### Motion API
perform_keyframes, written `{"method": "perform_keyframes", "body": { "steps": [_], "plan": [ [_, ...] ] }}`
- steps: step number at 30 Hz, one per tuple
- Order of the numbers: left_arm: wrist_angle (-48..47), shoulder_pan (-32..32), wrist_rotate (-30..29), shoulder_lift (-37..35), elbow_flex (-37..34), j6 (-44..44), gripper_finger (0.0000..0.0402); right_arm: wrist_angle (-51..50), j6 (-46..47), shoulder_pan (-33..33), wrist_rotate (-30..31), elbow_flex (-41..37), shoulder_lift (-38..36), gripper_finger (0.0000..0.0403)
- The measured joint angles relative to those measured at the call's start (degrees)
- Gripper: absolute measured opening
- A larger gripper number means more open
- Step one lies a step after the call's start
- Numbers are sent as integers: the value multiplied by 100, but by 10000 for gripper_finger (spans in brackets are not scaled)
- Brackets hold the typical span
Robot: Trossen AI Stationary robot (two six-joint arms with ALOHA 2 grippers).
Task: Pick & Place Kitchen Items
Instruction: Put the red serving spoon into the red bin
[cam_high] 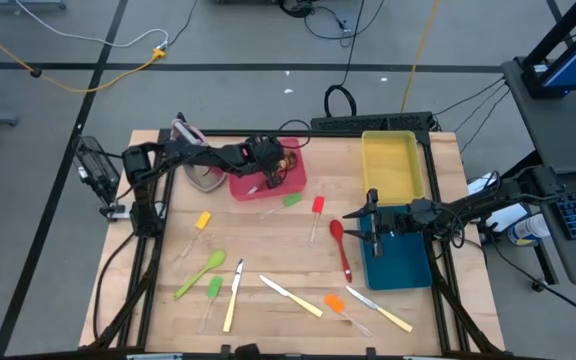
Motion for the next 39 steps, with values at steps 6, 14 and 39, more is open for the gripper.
{"method": "perform_keyframes", "body": {
  "steps": [6, 14, 39],
  "plan": [
    [-230, -451, -324, -683, 13, -126, 85, 114, 281, 31, 34, 59, 127, 169],
    [-290, -1084, -306, -1916, 15, -453, 82, -1554, 599, 358, 913, 1302, 757, 169],
    [-1051, -2130, -305, -2722, 11, -1144, 76, -6612, 4567, 394, 188, 3373, 3239, 169]
  ]
}}
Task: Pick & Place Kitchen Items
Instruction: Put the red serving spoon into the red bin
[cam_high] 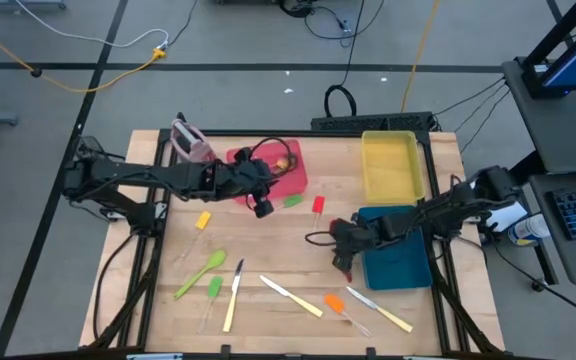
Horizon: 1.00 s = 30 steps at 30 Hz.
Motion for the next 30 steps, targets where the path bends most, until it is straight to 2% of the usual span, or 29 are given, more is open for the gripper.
{"method": "perform_keyframes", "body": {
  "steps": [6, 20, 30],
  "plan": [
    [12, 4, -2, 0, 0, 2, 76, -541, 504, -169, -153, 15, 45, 169],
    [-21, 4, -2, 0, 0, 4, 76, -772, 262, -425, -159, -7, 56, 166],
    [-21, 4, -2, 0, 0, 4, 76, -741, 525, -421, -152, -345, 36, 91]
  ]
}}
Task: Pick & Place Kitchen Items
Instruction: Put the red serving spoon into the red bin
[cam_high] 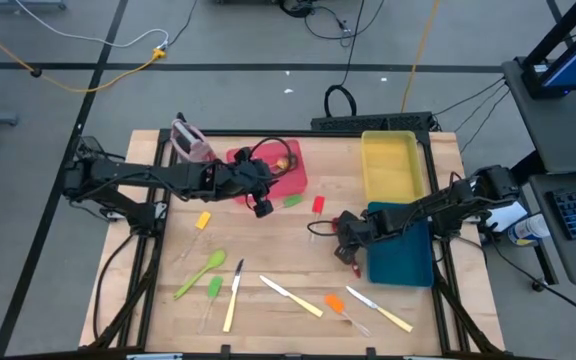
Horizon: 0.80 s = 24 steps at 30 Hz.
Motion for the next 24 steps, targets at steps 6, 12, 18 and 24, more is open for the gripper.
{"method": "perform_keyframes", "body": {
  "steps": [6, 12, 18, 24],
  "plan": [
    [2, 0, 0, 0, 0, 7, 76, 181, -549, -2, 14, -13, -2, 48],
    [2, 0, 0, 0, 0, 7, 76, 321, -759, -11, -48, -33, -180, 30],
    [0, 0, -1, 0, 0, 4, 76, 703, -1081, 7, -125, -44, -794, 28],
    [1, 0, 0, 0, 0, 4, 76, 1099, -1608, 4, -46, -42, -1432, 23]
  ]
}}
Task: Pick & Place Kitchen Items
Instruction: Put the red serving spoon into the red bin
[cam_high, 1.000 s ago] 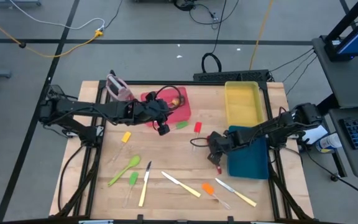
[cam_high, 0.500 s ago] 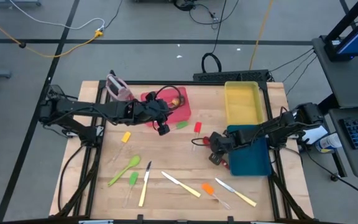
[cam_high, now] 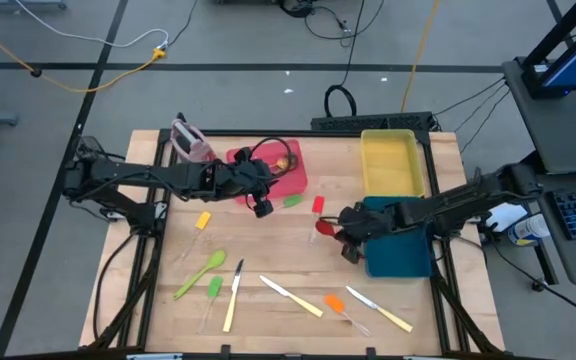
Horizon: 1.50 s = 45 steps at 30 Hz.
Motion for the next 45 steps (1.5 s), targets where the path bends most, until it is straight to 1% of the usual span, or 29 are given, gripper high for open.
{"method": "perform_keyframes", "body": {
  "steps": [5, 8, 12, 14, 18, 21, 26, 28, 30, 33, 37, 39, 41, 45],
  "plan": [
    [1, 0, 0, 0, 0, -2, 76, 472, -536, 0, 12, 2, -375, 17],
    [1, -1, 2, 0, -2, -4, 76, 988, -1049, -3, 92, 2, -458, 13],
    [3, -22, 7, 0, -2, -104, 76, 1747, -1955, -70, 618, 9, -468, 12],
    [4, -41, 8, 0, -2, -181, 76, 2106, -2416, -180, 786, 9, -439, 10],
    [6, -127, 11, 0, -2, -209, 76, 2845, -3315, -535, 793, 9, -262, 0],
    [9, -192, 13, 0, -2, -224, 76, 3688, -3842, -878, 774, 17, 9, 0],
    [12, -258, 15, 0, -2, -381, 76, 4759, -4286, -1456, 766, 20, 652, 1],
    [4, -258, 15, 0, -2, -476, 76, 4779, -4431, -1613, 755, 19, 897, 1],
    [-21, -258, 16, 0, -2, -558, 76, 4676, -4591, -1714, 523, 17, 1074, 1],
    [-221, -258, 76, 0, -2, -593, 76, 4615, -4688, -1768, -281, 17, 1180, 1],
    [-528, -294, 441, 11, -86, -634, 76, 4647, -4399, -1689, -950, 17, 1260, 19],
    [-603, -385, 706, 17, -248, -634, 76, 4603, -4312, -1622, -1137, 17, 1267, 35],
    [-595, -522, 876, 28, -434, -634, 77, 4575, -4267, -1532, -1195, 17, 1268, 56],
    [-425, -852, 921, 55, -918, -759, 77, 4548, -4200, -1319, -1200, 17, 1268, 103]
  ]
}}
